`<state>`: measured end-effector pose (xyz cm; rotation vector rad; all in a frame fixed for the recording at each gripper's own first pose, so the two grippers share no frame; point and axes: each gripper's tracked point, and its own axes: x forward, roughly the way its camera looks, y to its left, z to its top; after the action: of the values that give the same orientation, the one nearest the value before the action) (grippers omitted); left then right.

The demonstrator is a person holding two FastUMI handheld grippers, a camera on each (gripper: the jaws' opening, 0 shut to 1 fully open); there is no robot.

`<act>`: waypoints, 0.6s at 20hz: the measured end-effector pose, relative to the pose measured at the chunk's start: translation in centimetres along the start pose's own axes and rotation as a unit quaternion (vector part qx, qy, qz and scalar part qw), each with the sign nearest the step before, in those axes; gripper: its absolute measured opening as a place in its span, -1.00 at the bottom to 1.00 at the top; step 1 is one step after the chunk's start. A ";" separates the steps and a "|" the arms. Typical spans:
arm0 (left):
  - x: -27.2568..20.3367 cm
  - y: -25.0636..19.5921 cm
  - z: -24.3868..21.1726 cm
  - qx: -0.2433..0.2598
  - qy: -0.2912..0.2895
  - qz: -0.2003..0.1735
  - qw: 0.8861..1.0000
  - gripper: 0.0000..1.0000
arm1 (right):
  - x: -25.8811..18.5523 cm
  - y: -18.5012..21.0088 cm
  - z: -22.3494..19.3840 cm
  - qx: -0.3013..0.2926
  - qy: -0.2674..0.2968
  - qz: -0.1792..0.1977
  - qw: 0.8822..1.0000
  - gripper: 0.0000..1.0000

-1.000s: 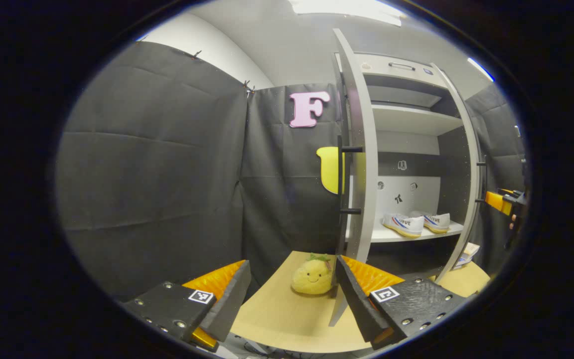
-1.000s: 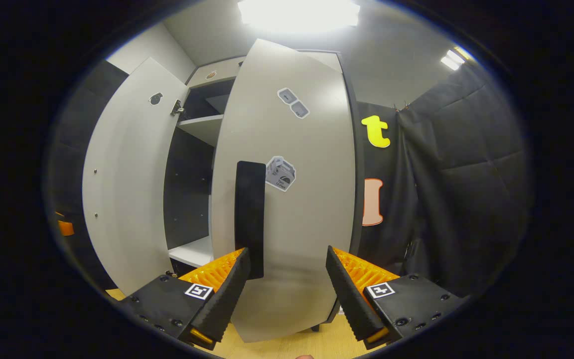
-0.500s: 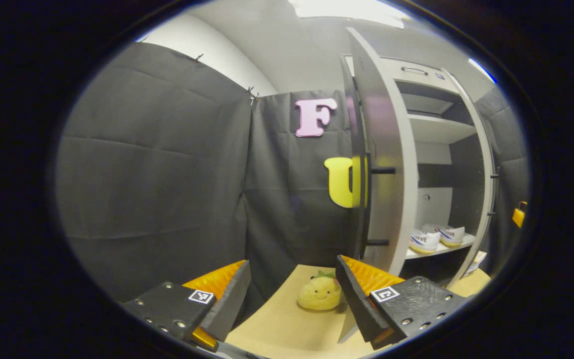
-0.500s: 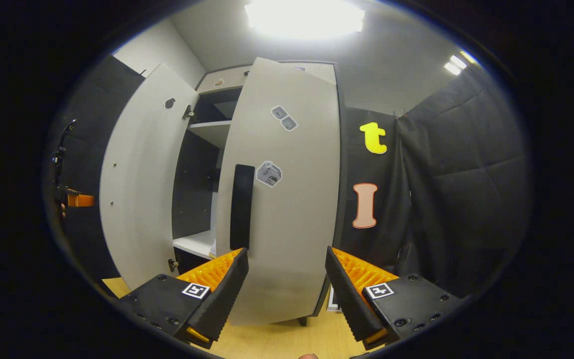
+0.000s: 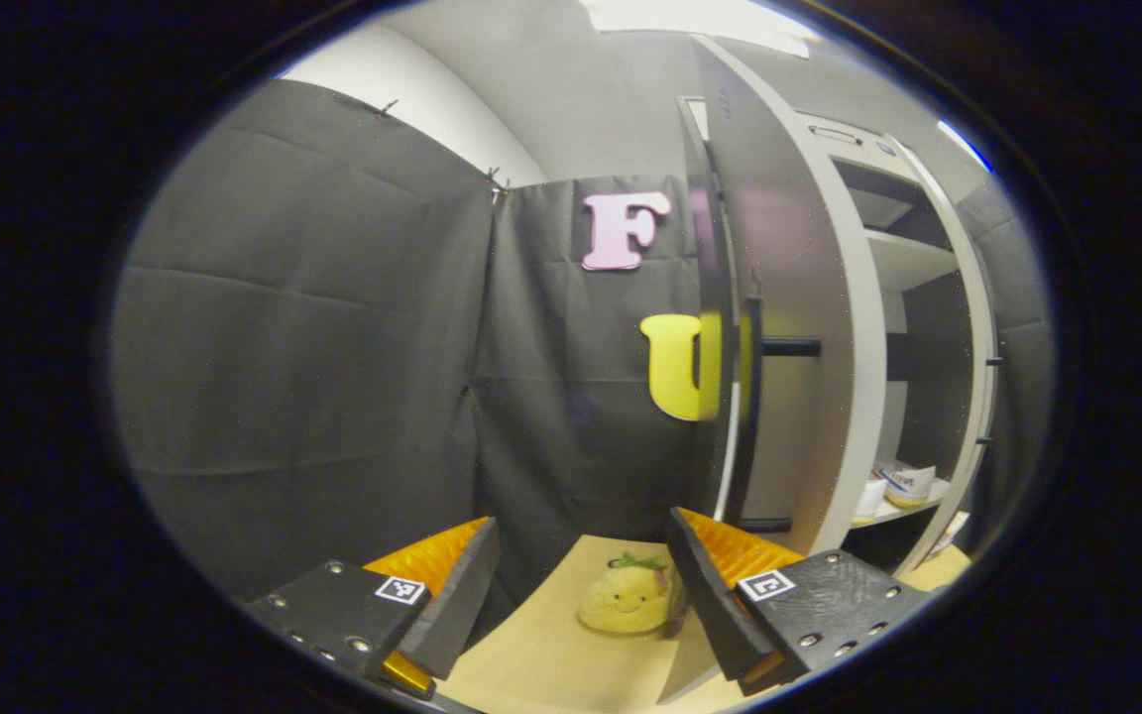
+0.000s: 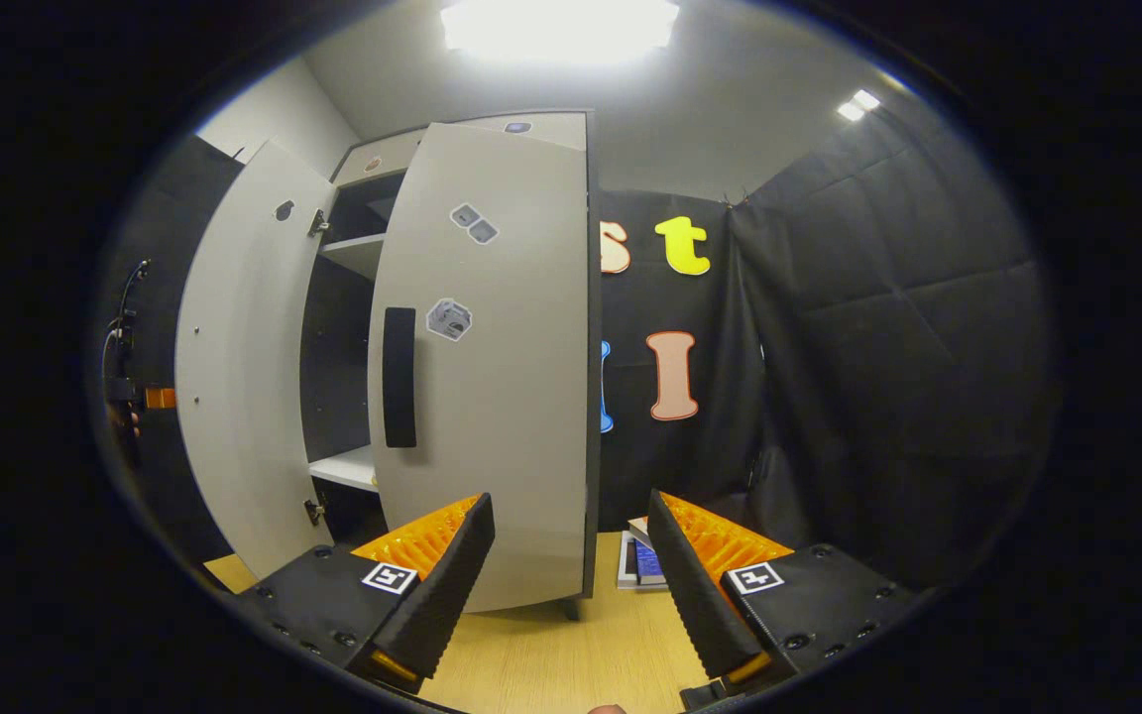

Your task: Grab one shoe with the right hand and put it into the shoe cabinet, grab the other shoe with the left hand and put it into the shoe cabinet; then close the right door with the right hand and the left door with the left hand.

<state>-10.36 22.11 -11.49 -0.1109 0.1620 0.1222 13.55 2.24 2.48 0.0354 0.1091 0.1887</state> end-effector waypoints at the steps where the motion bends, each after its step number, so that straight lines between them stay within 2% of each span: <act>1: 0.0 -0.3 0.0 0.004 -0.002 -0.002 1.000 1.00 | -0.2 -0.3 -0.2 0.000 0.002 -0.003 1.000 0.95; 4: -0.7 -1.3 0.0 -0.004 -0.002 -0.014 1.000 1.00 | -0.7 -1.0 -0.8 -0.002 0.008 -0.007 1.000 0.95; 6: -1.1 -2.2 0.2 -0.006 -0.003 -0.024 1.000 0.76 | -0.9 -1.0 -1.0 0.000 0.011 -0.007 1.000 0.95; 7: -1.5 -2.9 0.2 -0.006 -0.003 -0.031 0.999 0.76 | -1.0 -0.9 -1.1 0.001 0.012 -0.005 1.000 0.95; 9: -1.8 -4.8 0.2 -0.006 -0.002 -0.052 0.999 0.99 | -1.1 -0.8 -1.1 0.000 0.012 -0.003 1.000 0.93; 12: -2.1 -8.0 0.3 -0.010 -0.003 -0.086 0.996 0.99 | -1.3 -0.8 -1.2 -0.006 0.013 -0.003 1.000 0.95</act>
<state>-11.34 14.05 -10.06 -0.1432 0.1450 -0.0482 12.35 1.21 1.35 0.0211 0.1339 0.1840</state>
